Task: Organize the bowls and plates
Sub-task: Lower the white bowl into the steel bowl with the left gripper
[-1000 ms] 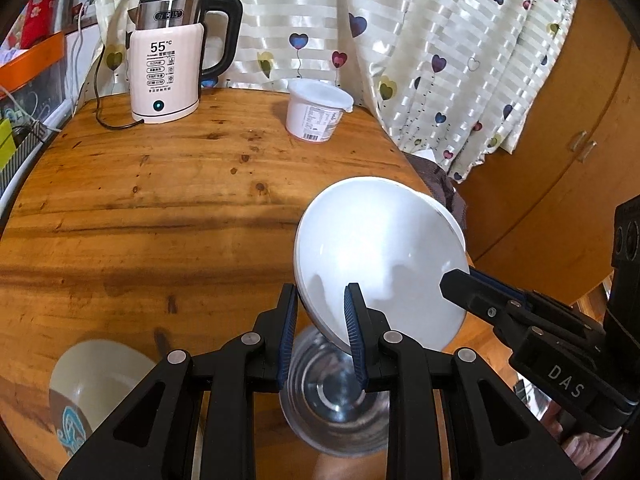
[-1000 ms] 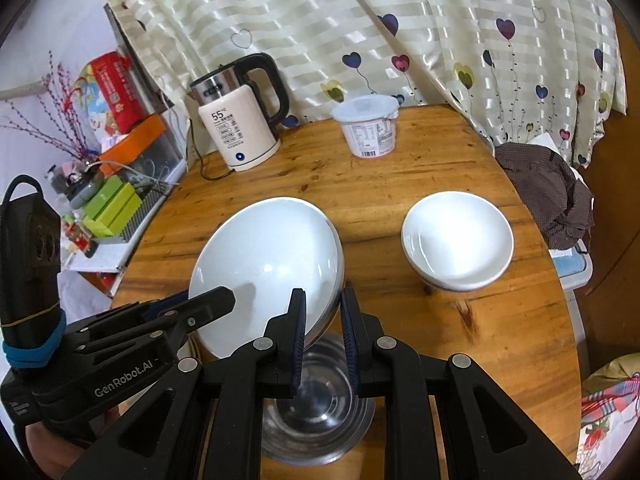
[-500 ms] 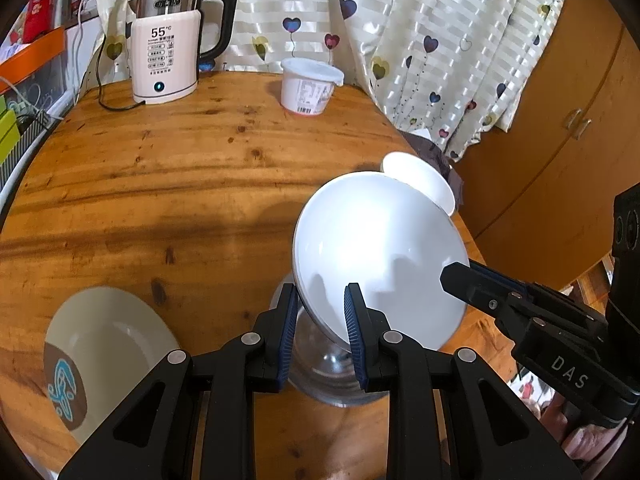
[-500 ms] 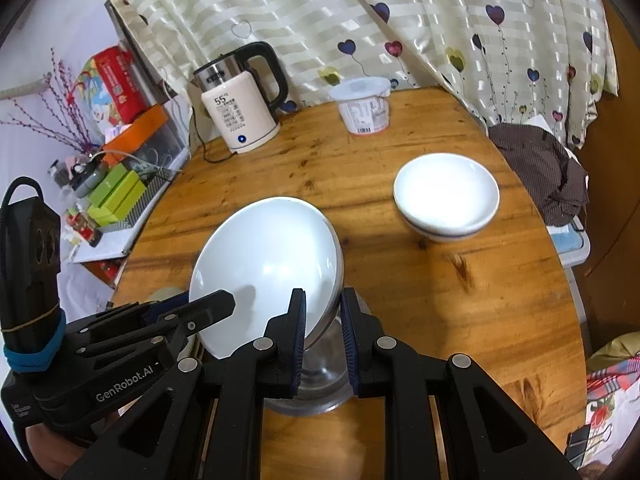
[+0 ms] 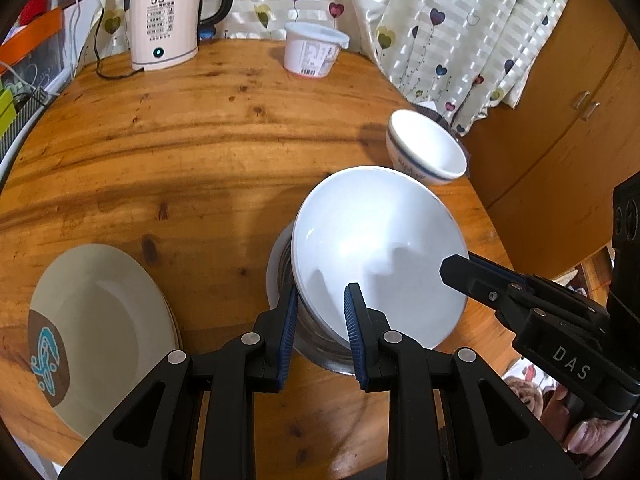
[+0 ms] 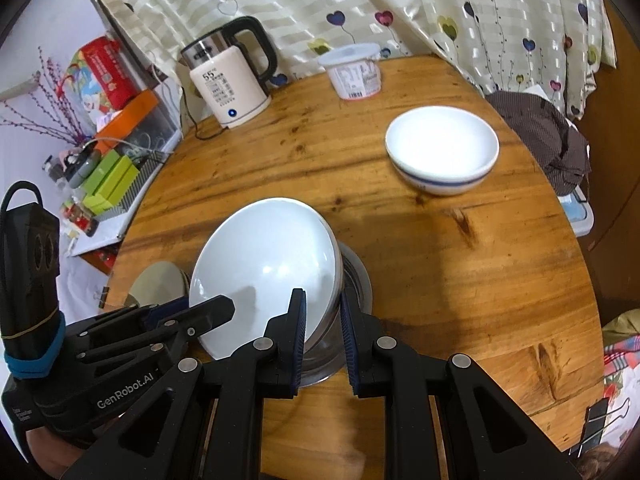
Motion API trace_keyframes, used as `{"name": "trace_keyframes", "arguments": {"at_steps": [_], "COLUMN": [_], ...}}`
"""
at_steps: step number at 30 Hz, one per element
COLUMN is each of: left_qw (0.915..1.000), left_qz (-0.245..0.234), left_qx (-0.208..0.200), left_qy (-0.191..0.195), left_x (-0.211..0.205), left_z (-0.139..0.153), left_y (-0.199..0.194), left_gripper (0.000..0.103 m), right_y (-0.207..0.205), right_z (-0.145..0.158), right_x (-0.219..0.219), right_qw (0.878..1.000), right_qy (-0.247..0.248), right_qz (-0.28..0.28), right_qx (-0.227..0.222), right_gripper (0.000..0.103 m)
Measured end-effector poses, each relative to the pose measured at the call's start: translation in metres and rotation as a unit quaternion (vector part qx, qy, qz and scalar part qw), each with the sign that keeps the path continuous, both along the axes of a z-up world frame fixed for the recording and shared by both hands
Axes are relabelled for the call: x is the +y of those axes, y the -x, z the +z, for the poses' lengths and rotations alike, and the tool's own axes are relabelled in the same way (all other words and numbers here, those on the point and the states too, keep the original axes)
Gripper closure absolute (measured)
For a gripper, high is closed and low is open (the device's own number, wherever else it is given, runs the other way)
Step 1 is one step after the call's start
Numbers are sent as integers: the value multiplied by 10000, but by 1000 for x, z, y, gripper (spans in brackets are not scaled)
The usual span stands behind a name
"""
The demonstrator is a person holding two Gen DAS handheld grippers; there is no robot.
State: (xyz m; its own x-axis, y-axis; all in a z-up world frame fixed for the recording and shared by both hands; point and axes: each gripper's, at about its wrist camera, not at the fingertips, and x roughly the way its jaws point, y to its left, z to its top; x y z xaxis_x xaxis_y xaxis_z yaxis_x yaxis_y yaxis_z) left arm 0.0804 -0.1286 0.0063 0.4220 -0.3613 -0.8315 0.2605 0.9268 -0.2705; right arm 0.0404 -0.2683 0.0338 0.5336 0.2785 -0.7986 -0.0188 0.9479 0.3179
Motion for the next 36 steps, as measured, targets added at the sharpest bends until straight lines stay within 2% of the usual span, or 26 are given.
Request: {"name": "trace_keyframes", "arguments": {"at_steps": [17, 36], "left_qw": [9996, 9997], "left_qz": [-13, -5], "left_qx": [253, 211], "left_qy": [-98, -116], "left_x": [-2, -4], "left_z": [-13, -11], "left_y": [-3, -4], "left_gripper": [78, 78], "right_y": [-5, -9], "right_z": [-16, -22], "right_x": [-1, 1], "right_qw": [9996, 9994], "right_qy": [-26, 69], "right_qz": [5, 45], "right_qx": [264, 341], "right_gripper": [86, 84]}}
